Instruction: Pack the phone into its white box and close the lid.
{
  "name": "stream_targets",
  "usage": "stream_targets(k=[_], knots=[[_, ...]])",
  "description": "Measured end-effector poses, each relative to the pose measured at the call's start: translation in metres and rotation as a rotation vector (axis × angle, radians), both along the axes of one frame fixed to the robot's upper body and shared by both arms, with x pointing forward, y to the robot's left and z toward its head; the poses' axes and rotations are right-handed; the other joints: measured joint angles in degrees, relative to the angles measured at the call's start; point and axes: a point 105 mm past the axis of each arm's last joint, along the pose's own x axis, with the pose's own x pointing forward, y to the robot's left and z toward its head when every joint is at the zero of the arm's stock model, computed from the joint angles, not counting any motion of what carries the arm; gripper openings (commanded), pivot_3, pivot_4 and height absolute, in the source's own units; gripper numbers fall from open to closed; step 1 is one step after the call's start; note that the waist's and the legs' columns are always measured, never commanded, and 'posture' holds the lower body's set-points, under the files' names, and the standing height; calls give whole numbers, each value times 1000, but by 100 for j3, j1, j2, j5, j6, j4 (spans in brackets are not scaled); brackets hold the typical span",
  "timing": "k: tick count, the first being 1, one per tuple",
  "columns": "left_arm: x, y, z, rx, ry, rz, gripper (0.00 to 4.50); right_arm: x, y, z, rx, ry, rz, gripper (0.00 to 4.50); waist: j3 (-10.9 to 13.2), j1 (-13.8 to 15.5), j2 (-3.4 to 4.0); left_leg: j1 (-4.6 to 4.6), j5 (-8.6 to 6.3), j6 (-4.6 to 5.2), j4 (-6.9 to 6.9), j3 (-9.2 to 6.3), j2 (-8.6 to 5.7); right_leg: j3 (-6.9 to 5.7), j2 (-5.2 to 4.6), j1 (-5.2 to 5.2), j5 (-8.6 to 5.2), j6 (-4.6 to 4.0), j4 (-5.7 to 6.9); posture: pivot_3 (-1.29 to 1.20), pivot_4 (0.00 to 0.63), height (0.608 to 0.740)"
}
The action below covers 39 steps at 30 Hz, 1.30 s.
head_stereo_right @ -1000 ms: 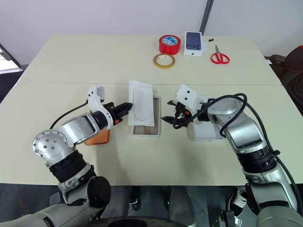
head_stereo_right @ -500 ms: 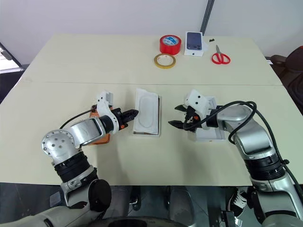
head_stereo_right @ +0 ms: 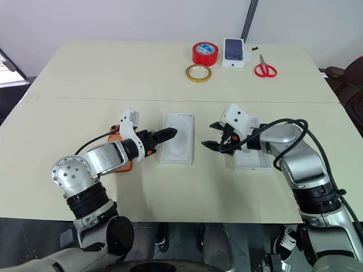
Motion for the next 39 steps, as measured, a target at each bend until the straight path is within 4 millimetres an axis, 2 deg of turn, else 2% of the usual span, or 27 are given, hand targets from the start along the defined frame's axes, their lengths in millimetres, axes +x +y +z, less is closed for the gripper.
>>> stream_targets(k=[1,2,3,6,8,11,15,19,24,29,35,39], knots=[[0,0,1,-2,-2,-2,4436,2,0,1,-1,-8,-7,3377,0,2,0,0,0,0,0,0,0,0,0,0,0,0,0,0,150,730],[0,0,2,-4,-7,-3,4478,4,0,2,-5,-13,-16,2849,0,2,0,-1,0,0,0,0,0,0,0,0,0,0,0,0,150,730],[-1,0,4,-7,-20,-6,4478,7,0,2,-9,-18,-29,2565,0,1,0,-1,0,0,0,0,0,0,0,0,0,0,0,0,150,730],[-3,3,12,0,-63,-6,4478,13,2,3,-19,-27,-50,1087,0,0,0,0,0,0,0,0,0,0,0,0,0,0,0,0,150,730],[-2,15,15,54,-92,13,4478,17,11,3,-24,-29,-52,51,0,-20,1,1,0,0,-1,2,0,0,3,-2,1,-1,2,0,150,730],[-3,39,20,182,-151,36,4478,23,28,1,-31,-35,-48,14,-1,-43,2,1,1,-1,-3,3,2,0,5,-8,1,-1,10,0,150,730],[-7,92,18,483,-213,104,4478,30,64,-1,-75,-81,-16,14,0,-141,5,0,5,-11,-12,7,4,1,3,-22,1,0,27,0,150,730],[-16,123,12,697,-295,87,4478,40,92,-9,-91,-83,-24,14,-1,-158,5,-12,-4,-31,-16,17,11,5,-8,-40,2,-5,24,0,150,730],[-29,134,8,742,-402,12,4478,54,113,-22,-139,-80,-59,14,0,-146,7,-38,-5,-35,-20,18,10,5,-22,-72,5,-11,13,0,150,730],[-41,144,11,722,-453,6,4478,68,111,-39,-200,-83,-119,14,0,-166,8,-61,-3,-38,-26,18,9,5,-31,-86,6,-12,11,0,150,730],[-54,147,5,721,-443,1,4478,75,107,-38,-237,-129,-133,14,0,-176,11,-60,2,-44,-28,18,12,5,-13,-87,7,-12,17,0,150,730],[-55,155,4,703,-417,65,4478,71,112,-35,-221,-140,-84,14,0,-174,12,-60,4,-43,-28,17,12,5,-9,-87,7,-10,17,0,150,730]])
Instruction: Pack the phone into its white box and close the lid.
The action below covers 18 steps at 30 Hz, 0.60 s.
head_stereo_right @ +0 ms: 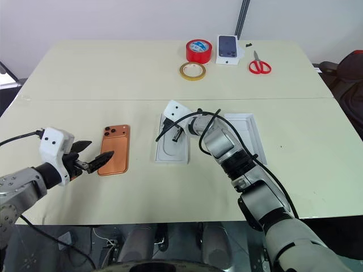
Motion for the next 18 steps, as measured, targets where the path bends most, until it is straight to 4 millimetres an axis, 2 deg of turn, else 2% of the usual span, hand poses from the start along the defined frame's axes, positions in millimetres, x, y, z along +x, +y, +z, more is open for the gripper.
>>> stream_targets(k=[5,8,10,14,18], knots=[[8,27,-5,-54,47,183,4489,-32,38,33,152,21,188,2,0,-5,0,3,13,12,0,-4,6,-2,12,0,9,18,13,0,150,730],[9,33,-14,-94,112,237,4489,-53,60,40,187,58,276,2,0,-3,-1,3,15,10,0,-5,8,-3,13,0,8,17,16,0,150,730],[10,35,-18,-132,152,272,4489,-63,71,33,155,83,311,2,-2,9,-3,4,15,7,2,-6,7,-4,12,2,6,14,15,0,150,730],[15,39,-25,-215,240,347,4489,-74,86,3,22,109,350,2,-5,26,-9,4,16,8,7,-11,3,-6,10,9,5,11,16,0,150,730],[18,25,-22,-296,292,316,4489,-76,90,-17,-52,143,358,2,-6,25,-11,13,17,6,7,-14,0,-8,11,19,10,20,17,0,150,730]])
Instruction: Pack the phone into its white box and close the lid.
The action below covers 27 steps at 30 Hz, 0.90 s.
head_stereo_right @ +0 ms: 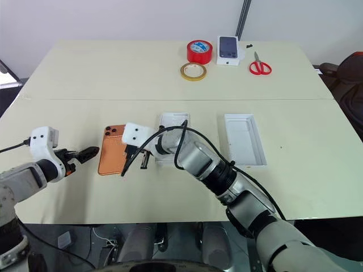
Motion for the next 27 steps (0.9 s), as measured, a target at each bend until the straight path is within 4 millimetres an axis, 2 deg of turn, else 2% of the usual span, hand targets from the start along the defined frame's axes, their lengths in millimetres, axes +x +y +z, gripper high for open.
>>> stream_targets(k=[6,13,27], knots=[[-1,-21,-2,-63,26,-68,4489,-1,8,-4,-39,-15,33,2,-1,-17,-1,47,-1,-3,-15,2,0,1,-2,30,-4,-6,0,0,150,730],[-1,-40,-5,-132,11,-101,4489,1,14,-4,-51,-41,53,2,-9,3,-2,56,-9,-21,-25,2,-3,3,-10,35,-9,-16,-2,0,150,730],[3,-52,-6,-262,-6,-41,4489,4,13,-4,-57,-55,50,2,-16,32,-4,57,-9,-21,-26,-4,-8,1,-13,40,-10,-18,-5,0,150,730]])
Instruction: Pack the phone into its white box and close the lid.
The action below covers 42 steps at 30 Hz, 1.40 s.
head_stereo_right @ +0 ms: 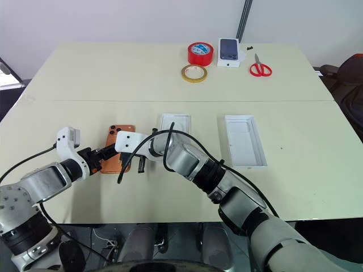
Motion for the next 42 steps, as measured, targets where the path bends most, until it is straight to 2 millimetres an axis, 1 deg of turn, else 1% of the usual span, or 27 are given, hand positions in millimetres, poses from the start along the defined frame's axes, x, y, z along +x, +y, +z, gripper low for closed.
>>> stream_targets(k=[3,6,10,12,17,23,26,28,30,36,41,42], knots=[[1,-1,1,-8,1,7,4489,1,-1,0,1,-1,-5,2,0,-1,0,0,0,0,0,0,0,0,0,0,0,0,-1,0,150,730],[2,-1,1,-53,1,14,4489,2,-1,0,-2,-5,-7,2,0,-3,0,-1,0,0,0,-1,0,0,0,-1,0,0,-1,0,150,730],[4,-12,3,-131,-1,-32,4489,0,0,0,2,-3,-3,2,0,-27,-4,-2,0,0,-2,-1,1,0,1,-2,0,0,-4,0,150,730],[4,-13,4,-157,-1,-41,4489,0,1,0,4,-2,-1,2,0,-41,-4,-2,2,-2,-9,0,2,0,1,-6,0,0,-3,0,150,730],[3,-6,9,-156,3,-30,4489,-1,2,0,4,-5,2,2,1,-50,-6,-3,6,-9,-18,0,5,2,2,-15,1,0,-1,0,150,730],[1,6,6,-129,48,21,4489,-1,2,0,4,-5,3,2,1,-54,-6,-3,7,-14,-28,2,5,3,-15,-24,0,-4,-6,0,150,730],[-1,10,6,-142,61,44,3624,-1,2,0,5,-5,3,0,1,-57,-5,-4,7,-16,-35,2,5,3,-19,-32,2,-9,-14,0,150,730],[-2,11,6,-156,70,55,2674,-1,2,0,7,-3,1,0,2,-54,-4,-4,7,-16,-38,2,5,3,-20,-37,2,-11,-21,0,150,730],[-2,10,5,-178,78,60,1559,-1,1,0,9,-2,0,0,2,-55,-4,-4,6,-17,-43,2,5,3,-21,-45,5,-16,-31,0,150,730],[-2,5,7,-249,85,66,1559,-2,0,2,13,-3,-2,0,3,-55,-2,-14,6,-17,-51,4,5,4,-23,-57,8,-21,-41,0,150,730],[-2,10,11,-288,79,97,1559,-1,-6,6,13,-10,-10,0,4,-60,-1,-36,6,-18,-53,5,5,5,-23,-80,9,-22,-40,0,150,730],[-3,11,11,-295,81,105,1297,0,-8,9,20,-15,-16,0,4,-59,-1,-43,7,-18,-52,6,5,5,-23,-87,9,-22,-40,0,150,730]])
